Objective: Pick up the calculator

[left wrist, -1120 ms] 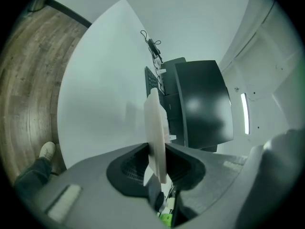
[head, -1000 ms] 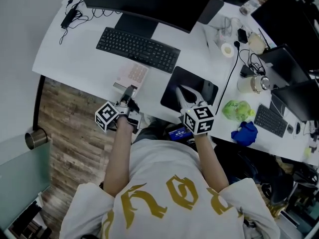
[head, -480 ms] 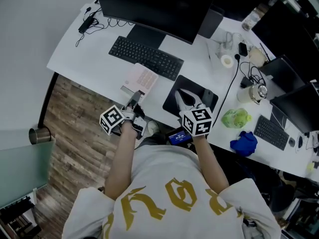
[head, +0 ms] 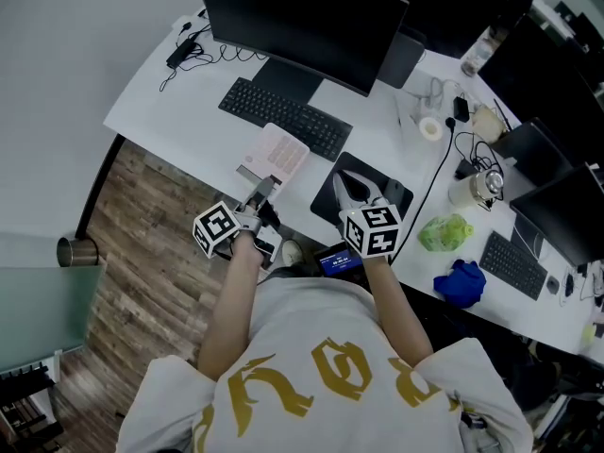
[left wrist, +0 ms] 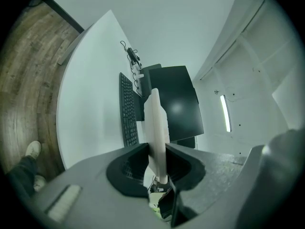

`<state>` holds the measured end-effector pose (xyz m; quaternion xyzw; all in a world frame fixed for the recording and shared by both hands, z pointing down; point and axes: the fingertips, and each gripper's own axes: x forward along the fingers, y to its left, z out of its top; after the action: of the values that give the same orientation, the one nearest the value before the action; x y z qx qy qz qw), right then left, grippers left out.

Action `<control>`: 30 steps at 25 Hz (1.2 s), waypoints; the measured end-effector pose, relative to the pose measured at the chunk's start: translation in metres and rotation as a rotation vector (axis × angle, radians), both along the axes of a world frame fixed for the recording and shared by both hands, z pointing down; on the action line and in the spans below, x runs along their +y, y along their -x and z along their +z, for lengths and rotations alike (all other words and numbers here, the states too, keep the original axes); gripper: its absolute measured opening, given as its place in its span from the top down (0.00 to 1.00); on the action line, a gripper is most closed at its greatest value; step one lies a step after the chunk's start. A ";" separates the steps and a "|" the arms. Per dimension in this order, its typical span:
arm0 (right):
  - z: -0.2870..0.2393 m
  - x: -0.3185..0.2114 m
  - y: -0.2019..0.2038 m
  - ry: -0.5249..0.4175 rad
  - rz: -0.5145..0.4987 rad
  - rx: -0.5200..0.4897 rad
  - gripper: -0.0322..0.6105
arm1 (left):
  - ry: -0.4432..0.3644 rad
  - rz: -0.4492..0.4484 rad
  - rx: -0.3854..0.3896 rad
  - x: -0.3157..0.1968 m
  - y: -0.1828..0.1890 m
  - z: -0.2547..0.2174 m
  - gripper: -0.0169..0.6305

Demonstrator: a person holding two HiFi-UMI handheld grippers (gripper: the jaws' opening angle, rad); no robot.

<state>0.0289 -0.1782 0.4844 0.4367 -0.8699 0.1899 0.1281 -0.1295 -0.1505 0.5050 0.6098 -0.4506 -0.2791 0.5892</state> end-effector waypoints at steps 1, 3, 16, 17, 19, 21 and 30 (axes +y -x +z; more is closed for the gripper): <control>-0.001 0.002 0.000 -0.003 0.000 0.000 0.91 | -0.003 -0.004 0.000 0.001 0.001 -0.002 0.84; 0.000 0.004 0.002 -0.006 -0.006 0.003 0.91 | -0.009 -0.010 0.000 0.003 0.002 -0.005 0.84; -0.008 0.006 0.005 -0.013 -0.019 -0.011 0.91 | -0.018 -0.024 0.003 0.009 0.004 -0.010 0.84; -0.007 0.006 0.005 -0.012 -0.021 -0.011 0.91 | -0.018 -0.024 0.003 0.009 0.004 -0.009 0.84; -0.007 0.006 0.006 -0.012 -0.024 -0.011 0.91 | -0.018 -0.027 0.005 0.010 0.005 -0.009 0.84; -0.006 0.006 0.006 -0.014 -0.027 -0.008 0.91 | -0.018 -0.029 0.008 0.011 0.005 -0.008 0.84; -0.004 0.006 0.008 -0.012 -0.036 0.001 0.91 | -0.015 -0.036 0.010 0.010 0.008 -0.008 0.84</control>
<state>0.0209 -0.1721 0.4799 0.4217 -0.8789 0.1820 0.1291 -0.1379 -0.1402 0.4974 0.6046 -0.4566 -0.2960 0.5817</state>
